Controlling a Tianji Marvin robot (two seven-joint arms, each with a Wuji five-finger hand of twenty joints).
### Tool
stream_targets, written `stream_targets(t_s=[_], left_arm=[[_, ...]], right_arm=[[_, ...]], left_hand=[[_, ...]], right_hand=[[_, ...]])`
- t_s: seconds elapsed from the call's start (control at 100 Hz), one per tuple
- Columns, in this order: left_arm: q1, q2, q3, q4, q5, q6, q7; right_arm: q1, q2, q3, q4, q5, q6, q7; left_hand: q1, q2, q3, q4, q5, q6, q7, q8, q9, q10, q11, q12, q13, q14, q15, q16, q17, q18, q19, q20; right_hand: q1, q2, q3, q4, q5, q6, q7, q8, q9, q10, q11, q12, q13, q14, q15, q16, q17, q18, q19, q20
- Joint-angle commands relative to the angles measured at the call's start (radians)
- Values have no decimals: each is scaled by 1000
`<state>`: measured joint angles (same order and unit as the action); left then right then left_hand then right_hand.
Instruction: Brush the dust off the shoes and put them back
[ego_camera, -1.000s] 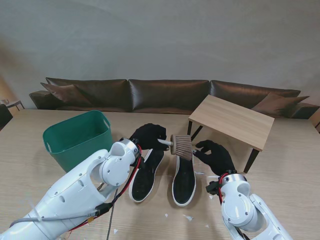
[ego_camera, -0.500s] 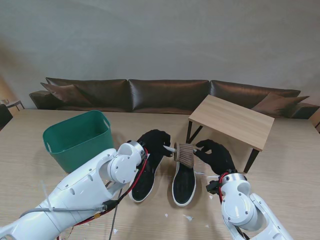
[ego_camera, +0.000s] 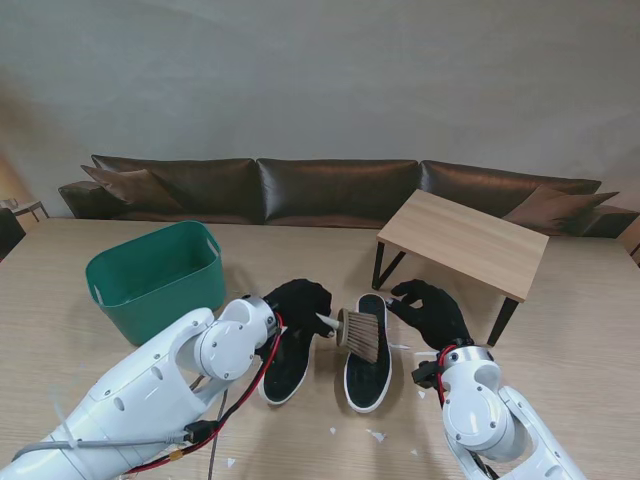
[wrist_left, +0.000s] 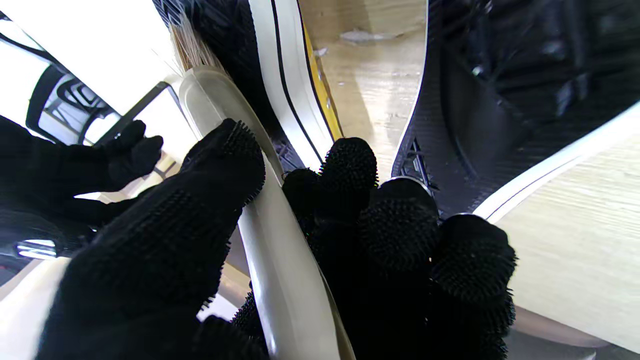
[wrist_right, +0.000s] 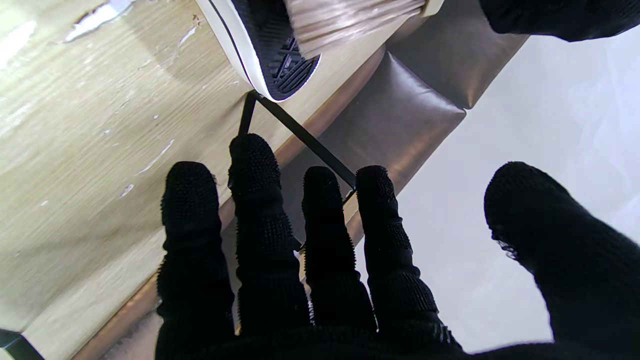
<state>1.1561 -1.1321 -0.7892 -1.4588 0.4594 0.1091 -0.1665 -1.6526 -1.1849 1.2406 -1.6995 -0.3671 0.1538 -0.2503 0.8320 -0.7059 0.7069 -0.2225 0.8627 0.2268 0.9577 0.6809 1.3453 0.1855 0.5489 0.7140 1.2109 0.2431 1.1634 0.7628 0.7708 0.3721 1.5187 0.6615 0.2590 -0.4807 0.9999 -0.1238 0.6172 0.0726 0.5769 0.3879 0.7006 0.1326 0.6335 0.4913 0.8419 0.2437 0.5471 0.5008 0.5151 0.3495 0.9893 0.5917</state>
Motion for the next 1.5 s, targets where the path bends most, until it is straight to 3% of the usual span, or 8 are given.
stream_targets(t_s=[0.0, 0.51, 0.88, 1.03, 1.29, 1.49], left_arm=[[12, 15, -11, -21, -4, -5, -29], [126, 89, -129, -206, 26, -47, -250], [222, 116, -229, -318, 50, -63, -340], [237, 113, -252, -330, 52, -71, -328], [244, 96, -327, -344, 72, -95, -251], [263, 76, -428, -360, 96, -100, -147]], right_arm=[[-2, -4, -4, -1, 0, 1, 16], [-1, -4, -6, 2, 2, 4, 18], [-4, -3, -9, 1, 1, 6, 22], [-4, -3, -10, 0, 0, 6, 20], [-4, -3, -11, 2, 1, 5, 18], [-3, -3, -13, 3, 1, 4, 20]], left_hand=[[71, 43, 54, 25, 28, -29, 60, 24, 38, -4, 16, -5, 53, 0, 5, 2, 3, 6, 32, 9], [74, 53, 40, 29, 20, -37, 59, 28, 36, -10, 7, -7, 52, -5, -6, 2, -7, -6, 29, 11], [75, 58, 34, 32, 17, -41, 60, 29, 36, -11, 1, -6, 52, -10, -14, 5, -11, -13, 26, 12], [75, 57, 32, 33, 17, -41, 60, 29, 36, -13, 0, -4, 52, -10, -15, 7, -12, -14, 25, 13], [74, 57, 33, 33, 18, -41, 60, 28, 36, -12, 0, -2, 52, -10, -17, 9, -12, -14, 25, 14], [77, 53, 35, 34, 21, -36, 59, 27, 37, -9, 1, -1, 52, -7, -18, 12, -12, -13, 24, 15]], right_hand=[[-42, 24, 13, 26, 18, -5, -7, -10, 11, 12, -1, -15, 14, 7, 11, -3, -208, 15, -2, 4], [-42, 24, 14, 26, 18, -2, -9, -11, 10, 12, -2, -15, 13, 7, 10, -3, -208, 14, -2, 4], [-43, 25, 13, 26, 19, -3, -8, -10, 10, 11, -1, -15, 12, 7, 10, -3, -208, 15, -2, 4], [-42, 25, 14, 26, 19, -3, -9, -10, 9, 12, -1, -15, 12, 6, 11, -3, -208, 14, -2, 4], [-42, 24, 14, 26, 20, -2, -8, -10, 10, 13, -1, -15, 14, 7, 12, -3, -207, 15, -2, 4], [-42, 24, 14, 26, 21, -3, -8, -10, 11, 11, 0, -15, 13, 8, 11, -3, -208, 14, -2, 4]])
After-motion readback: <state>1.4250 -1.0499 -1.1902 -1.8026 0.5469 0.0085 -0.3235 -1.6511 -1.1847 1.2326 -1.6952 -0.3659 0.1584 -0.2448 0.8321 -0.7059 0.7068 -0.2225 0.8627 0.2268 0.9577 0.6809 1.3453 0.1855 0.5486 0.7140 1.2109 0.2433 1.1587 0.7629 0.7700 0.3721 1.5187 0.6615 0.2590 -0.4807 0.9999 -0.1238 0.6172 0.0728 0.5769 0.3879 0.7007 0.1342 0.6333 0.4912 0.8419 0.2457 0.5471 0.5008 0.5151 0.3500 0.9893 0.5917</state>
